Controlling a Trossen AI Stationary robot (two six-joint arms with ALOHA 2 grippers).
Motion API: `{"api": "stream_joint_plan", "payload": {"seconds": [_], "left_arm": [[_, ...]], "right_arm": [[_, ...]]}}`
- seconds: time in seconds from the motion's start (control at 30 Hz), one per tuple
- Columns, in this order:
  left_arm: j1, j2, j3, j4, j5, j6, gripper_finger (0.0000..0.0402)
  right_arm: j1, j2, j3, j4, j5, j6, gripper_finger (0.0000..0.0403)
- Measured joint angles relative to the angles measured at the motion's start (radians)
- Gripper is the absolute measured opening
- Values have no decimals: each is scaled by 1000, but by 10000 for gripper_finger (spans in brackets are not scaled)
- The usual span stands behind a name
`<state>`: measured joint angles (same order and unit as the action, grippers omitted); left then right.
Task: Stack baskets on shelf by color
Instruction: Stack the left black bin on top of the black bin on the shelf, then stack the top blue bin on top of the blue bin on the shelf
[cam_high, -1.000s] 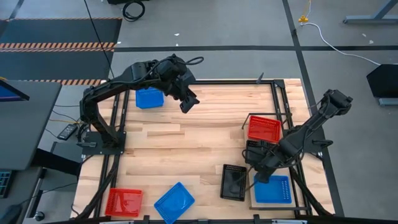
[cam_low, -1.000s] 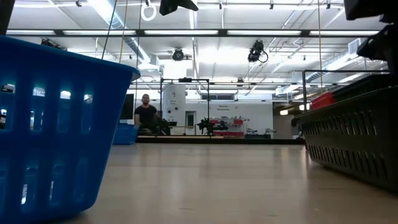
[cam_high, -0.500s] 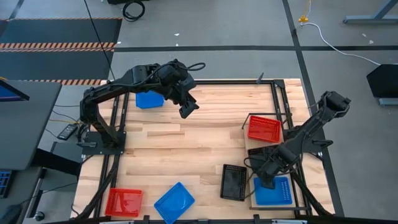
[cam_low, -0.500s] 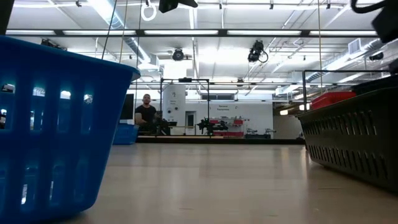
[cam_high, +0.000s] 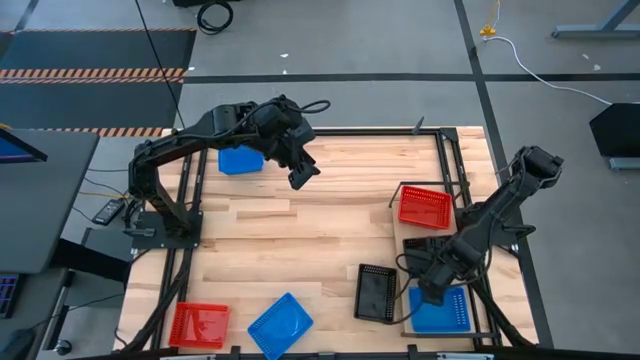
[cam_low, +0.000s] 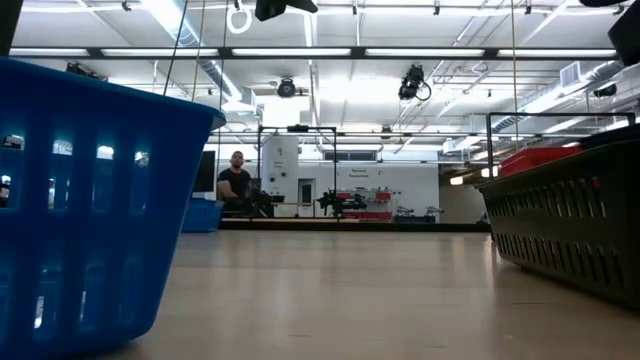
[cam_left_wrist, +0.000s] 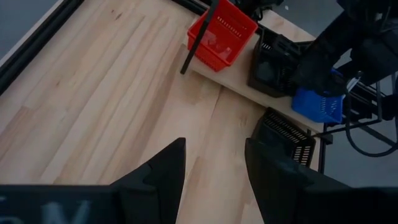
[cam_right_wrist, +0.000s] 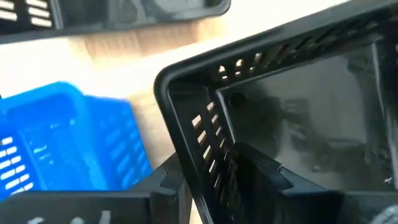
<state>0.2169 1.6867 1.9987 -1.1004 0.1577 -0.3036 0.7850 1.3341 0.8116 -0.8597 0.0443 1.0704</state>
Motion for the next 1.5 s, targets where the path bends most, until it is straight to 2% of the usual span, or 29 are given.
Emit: {"api": "stream_joint_plan", "payload": {"seconds": [0.3,0.43,0.67,0.97,1.17,1.37,1.5], "left_arm": [[-21,0,0,0,0,0,172],[-26,0,0,-2,0,-4,172],[-26,0,0,-15,-8,-5,172],[-26,0,0,-15,-16,-3,172],[-26,0,0,-15,-16,-3,172],[-26,0,0,-14,-16,-1,172],[-26,0,0,-14,-16,-1,172]], "right_arm": [[-39,0,0,10,17,-50,67],[-41,0,0,24,13,-60,61],[-41,-3,49,24,16,-101,89],[-43,-3,178,-153,78,-167,139],[-49,-4,262,-283,118,-210,144],[-66,-10,287,-370,142,-237,143],[-87,-32,287,-457,226,-237,143]]}}
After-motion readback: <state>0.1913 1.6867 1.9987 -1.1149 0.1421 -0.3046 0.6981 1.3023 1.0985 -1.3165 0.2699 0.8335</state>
